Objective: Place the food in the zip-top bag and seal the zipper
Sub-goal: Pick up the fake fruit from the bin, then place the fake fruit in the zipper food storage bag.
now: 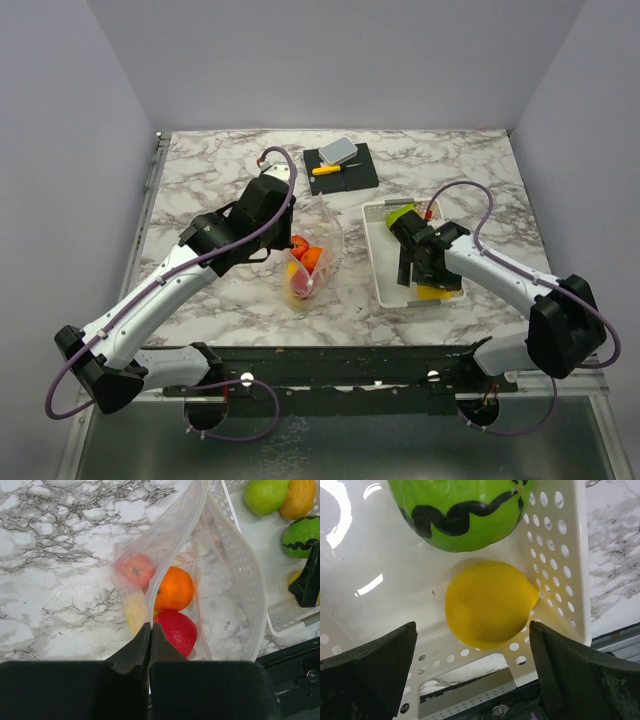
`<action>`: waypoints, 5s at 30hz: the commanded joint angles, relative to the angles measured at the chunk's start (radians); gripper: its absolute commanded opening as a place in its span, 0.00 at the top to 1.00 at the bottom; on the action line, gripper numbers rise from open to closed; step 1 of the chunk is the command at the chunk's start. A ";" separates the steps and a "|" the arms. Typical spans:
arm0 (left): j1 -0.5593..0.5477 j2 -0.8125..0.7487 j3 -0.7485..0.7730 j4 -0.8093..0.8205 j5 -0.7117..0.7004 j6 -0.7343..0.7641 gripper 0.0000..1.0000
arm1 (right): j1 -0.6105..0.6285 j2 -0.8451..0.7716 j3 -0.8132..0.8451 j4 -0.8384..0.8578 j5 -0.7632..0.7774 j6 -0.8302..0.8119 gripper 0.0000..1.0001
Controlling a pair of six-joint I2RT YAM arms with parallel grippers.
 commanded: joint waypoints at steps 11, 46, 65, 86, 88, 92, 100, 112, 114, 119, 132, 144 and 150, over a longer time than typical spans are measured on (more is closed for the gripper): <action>0.009 -0.007 -0.008 0.011 0.008 0.011 1.00 | -0.006 0.102 -0.029 0.052 0.084 0.010 0.03; 0.012 -0.001 0.000 0.011 0.010 0.013 1.00 | -0.005 -0.105 0.315 0.001 -0.038 -0.128 0.73; 0.012 0.003 0.003 0.010 0.015 0.006 1.00 | 0.125 -0.126 0.543 0.209 -0.349 -0.237 0.75; 0.013 -0.002 0.004 0.010 0.015 0.006 1.00 | 0.251 0.011 0.543 0.461 -0.563 -0.173 0.75; 0.013 -0.003 0.004 0.009 0.015 0.006 1.00 | 0.258 0.027 0.532 0.474 -0.566 -0.170 0.74; 0.014 -0.006 0.001 0.006 0.011 0.006 1.00 | 0.268 0.053 0.501 0.512 -0.574 -0.166 0.73; 0.015 -0.013 -0.008 0.007 0.009 0.005 1.00 | 0.290 0.124 0.446 0.563 -0.595 -0.148 0.73; 0.016 -0.025 -0.022 0.006 0.008 0.009 1.00 | 0.306 0.221 0.454 0.580 -0.568 -0.133 0.53; 0.017 -0.026 -0.024 0.006 0.009 0.010 1.00 | 0.306 0.233 0.467 0.572 -0.559 -0.129 0.42; 0.018 -0.028 -0.026 0.007 0.012 0.011 1.00 | 0.306 0.243 0.486 0.565 -0.551 -0.121 0.24; 0.020 -0.023 -0.019 0.007 0.017 0.015 1.00 | 0.306 0.175 0.501 0.541 -0.543 -0.112 0.12; 0.021 -0.018 -0.017 0.009 0.014 0.011 1.00 | 0.306 -0.005 0.503 0.408 -0.387 -0.137 0.16; 0.021 -0.014 -0.020 0.015 0.018 0.009 1.00 | 0.306 -0.079 0.506 0.267 -0.241 -0.150 0.17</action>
